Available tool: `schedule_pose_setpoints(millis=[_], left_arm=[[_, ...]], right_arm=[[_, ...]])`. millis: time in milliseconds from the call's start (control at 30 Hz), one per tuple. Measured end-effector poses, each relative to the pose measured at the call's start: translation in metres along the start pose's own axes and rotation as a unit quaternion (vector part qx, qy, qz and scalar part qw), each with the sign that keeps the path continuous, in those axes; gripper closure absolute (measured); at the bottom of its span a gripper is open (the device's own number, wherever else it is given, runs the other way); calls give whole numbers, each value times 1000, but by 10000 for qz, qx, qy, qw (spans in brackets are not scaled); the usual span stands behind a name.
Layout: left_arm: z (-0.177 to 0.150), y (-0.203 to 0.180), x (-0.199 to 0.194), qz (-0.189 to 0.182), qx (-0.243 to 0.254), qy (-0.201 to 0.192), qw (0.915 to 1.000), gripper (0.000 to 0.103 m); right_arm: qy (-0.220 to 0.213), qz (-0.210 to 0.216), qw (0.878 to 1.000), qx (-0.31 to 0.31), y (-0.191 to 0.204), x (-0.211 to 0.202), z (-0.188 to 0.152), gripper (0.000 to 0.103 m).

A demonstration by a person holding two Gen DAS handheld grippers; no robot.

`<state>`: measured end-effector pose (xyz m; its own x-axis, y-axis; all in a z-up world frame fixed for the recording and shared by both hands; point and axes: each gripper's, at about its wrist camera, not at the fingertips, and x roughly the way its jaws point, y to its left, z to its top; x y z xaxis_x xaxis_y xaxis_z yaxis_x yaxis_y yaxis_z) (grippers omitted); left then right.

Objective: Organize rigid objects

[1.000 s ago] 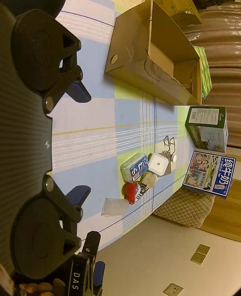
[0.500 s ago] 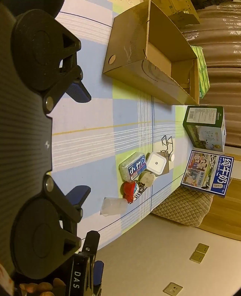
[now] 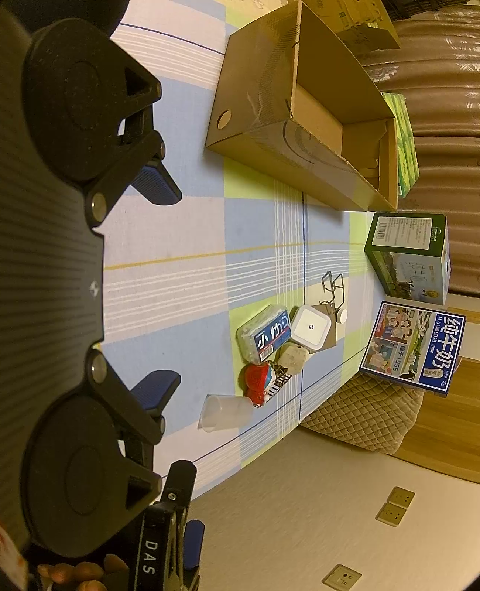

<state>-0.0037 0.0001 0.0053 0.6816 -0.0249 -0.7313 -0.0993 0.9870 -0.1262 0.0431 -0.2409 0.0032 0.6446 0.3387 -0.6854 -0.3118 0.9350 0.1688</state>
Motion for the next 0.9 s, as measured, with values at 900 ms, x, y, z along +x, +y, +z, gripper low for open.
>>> schedule_pose_setpoints(millis=[900], left_arm=[[2, 1, 1, 1, -63, 22, 10000, 9]], right_arm=[[25, -34, 9999, 107, -4, 0, 3, 3]])
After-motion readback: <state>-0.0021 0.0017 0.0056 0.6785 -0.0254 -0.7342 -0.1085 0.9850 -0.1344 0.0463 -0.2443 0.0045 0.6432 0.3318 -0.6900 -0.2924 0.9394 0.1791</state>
